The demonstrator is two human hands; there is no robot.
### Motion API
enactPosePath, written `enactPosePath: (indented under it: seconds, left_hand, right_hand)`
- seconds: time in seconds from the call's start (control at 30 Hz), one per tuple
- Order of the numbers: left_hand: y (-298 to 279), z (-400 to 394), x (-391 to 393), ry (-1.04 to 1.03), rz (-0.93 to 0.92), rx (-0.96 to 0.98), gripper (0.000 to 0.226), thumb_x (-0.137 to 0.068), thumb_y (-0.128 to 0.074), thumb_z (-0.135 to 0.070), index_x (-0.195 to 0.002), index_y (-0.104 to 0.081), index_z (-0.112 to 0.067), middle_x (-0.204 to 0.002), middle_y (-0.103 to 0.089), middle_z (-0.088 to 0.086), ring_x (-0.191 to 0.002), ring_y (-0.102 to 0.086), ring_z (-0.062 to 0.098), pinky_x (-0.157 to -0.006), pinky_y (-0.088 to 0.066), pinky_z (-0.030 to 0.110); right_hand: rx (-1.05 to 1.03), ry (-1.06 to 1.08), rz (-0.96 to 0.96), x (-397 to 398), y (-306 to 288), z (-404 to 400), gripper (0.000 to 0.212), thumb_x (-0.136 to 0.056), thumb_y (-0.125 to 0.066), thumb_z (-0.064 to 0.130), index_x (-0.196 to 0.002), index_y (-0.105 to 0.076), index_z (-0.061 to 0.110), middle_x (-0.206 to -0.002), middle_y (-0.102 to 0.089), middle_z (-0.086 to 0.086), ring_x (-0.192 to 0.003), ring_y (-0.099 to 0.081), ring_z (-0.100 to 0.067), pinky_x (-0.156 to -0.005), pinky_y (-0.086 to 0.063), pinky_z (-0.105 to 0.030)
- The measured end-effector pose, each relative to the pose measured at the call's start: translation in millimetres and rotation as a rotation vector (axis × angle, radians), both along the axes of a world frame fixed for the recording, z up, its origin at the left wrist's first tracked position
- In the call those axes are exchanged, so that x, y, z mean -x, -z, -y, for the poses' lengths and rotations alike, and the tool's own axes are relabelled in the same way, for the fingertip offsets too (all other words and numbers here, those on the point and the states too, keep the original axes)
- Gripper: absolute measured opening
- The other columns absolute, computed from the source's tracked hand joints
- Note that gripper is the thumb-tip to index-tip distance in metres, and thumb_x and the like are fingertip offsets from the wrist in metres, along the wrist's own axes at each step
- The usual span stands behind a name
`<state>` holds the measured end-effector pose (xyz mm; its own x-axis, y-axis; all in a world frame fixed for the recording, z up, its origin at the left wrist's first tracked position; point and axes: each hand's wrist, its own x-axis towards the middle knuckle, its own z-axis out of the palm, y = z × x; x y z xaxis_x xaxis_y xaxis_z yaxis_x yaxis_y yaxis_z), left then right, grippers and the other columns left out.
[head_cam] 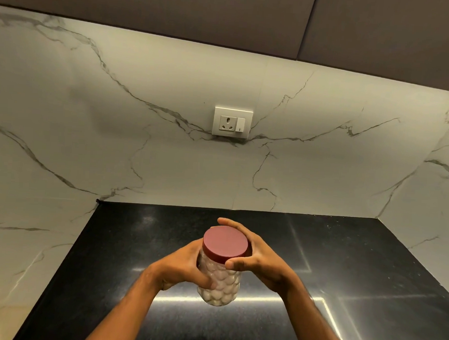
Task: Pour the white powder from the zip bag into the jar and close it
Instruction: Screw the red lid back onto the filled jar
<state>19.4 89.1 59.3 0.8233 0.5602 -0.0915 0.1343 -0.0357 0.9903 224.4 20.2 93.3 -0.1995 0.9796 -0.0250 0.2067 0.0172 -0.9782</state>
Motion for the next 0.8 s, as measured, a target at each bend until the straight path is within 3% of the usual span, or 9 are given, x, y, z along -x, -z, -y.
enactPosePath:
  seconds: [0.13, 0.23, 0.43, 0.57, 0.67, 0.8]
  left_hand:
    - [1.9, 1.9, -1.5, -0.067, 0.016, -0.023, 0.089, -0.061, -0.084, -0.011, -0.139, -0.042, -0.025, -0.13, -0.062, 0.003, -0.125, -0.059, 0.022, -0.101, -0.053, 0.037]
    - [4.5, 2.6, -1.5, -0.103, 0.021, -0.059, 0.088, -0.062, -0.084, -0.012, -0.138, -0.042, -0.028, -0.127, -0.064, -0.004, -0.125, -0.059, 0.019, -0.099, -0.053, 0.032]
    - [3.8, -0.2, 5.6, -0.099, 0.005, -0.079, 0.089, -0.066, -0.085, -0.006, -0.139, -0.04, -0.029, -0.127, -0.064, -0.01, -0.126, -0.058, 0.017, -0.097, -0.053, 0.029]
    - [3.9, 0.3, 5.2, -0.127, 0.007, -0.084, 0.088, -0.064, -0.084, -0.007, -0.138, -0.041, -0.028, -0.126, -0.064, -0.009, -0.125, -0.059, 0.016, -0.096, -0.054, 0.028]
    - [5.0, 2.4, 2.1, -0.176, 0.022, -0.095, 0.09, -0.063, -0.085, -0.008, -0.139, -0.041, -0.028, -0.128, -0.063, -0.002, -0.124, -0.06, 0.016, -0.102, -0.053, 0.034]
    - [3.2, 3.5, 2.2, -0.148, 0.037, -0.083, 0.092, -0.062, -0.084, -0.007, -0.141, -0.039, -0.024, -0.131, -0.061, 0.003, -0.125, -0.059, 0.019, -0.107, -0.05, 0.041]
  right_hand:
    - [-0.02, 0.087, 0.064, 4.6, 2.1, -0.7, 0.087, -0.058, -0.09, 0.051, -0.133, -0.049, 0.034, -0.125, -0.062, 0.014, -0.121, -0.059, -0.012, -0.097, -0.054, -0.032]
    - [-0.049, 0.13, 0.1, 8.7, 6.1, -0.4, 0.082, -0.062, -0.089, 0.041, -0.132, -0.047, 0.035, -0.125, -0.06, 0.014, -0.119, -0.059, -0.007, -0.094, -0.054, -0.025]
    - [-0.022, -0.016, 0.24, -6.1, -12.5, -1.2, 0.082, -0.071, -0.085, 0.031, -0.14, -0.041, 0.037, -0.137, -0.05, 0.016, -0.126, -0.051, -0.005, -0.108, -0.046, -0.032]
    - [-0.084, 0.022, 0.339, -5.9, -17.8, -5.6, 0.082, -0.071, -0.088, 0.03, -0.14, -0.043, 0.029, -0.136, -0.052, 0.01, -0.126, -0.051, -0.009, -0.108, -0.045, -0.031]
    - [-0.127, 0.095, 0.363, 0.0, -14.5, -6.3, 0.082, -0.067, -0.089, 0.036, -0.136, -0.044, 0.027, -0.132, -0.054, 0.011, -0.122, -0.053, -0.006, -0.099, -0.048, -0.019]
    - [-0.093, 0.07, 0.284, 1.0, -12.2, -4.2, 0.079, -0.068, -0.088, 0.035, -0.134, -0.044, 0.034, -0.13, -0.054, 0.018, -0.119, -0.054, -0.001, -0.097, -0.049, -0.02]
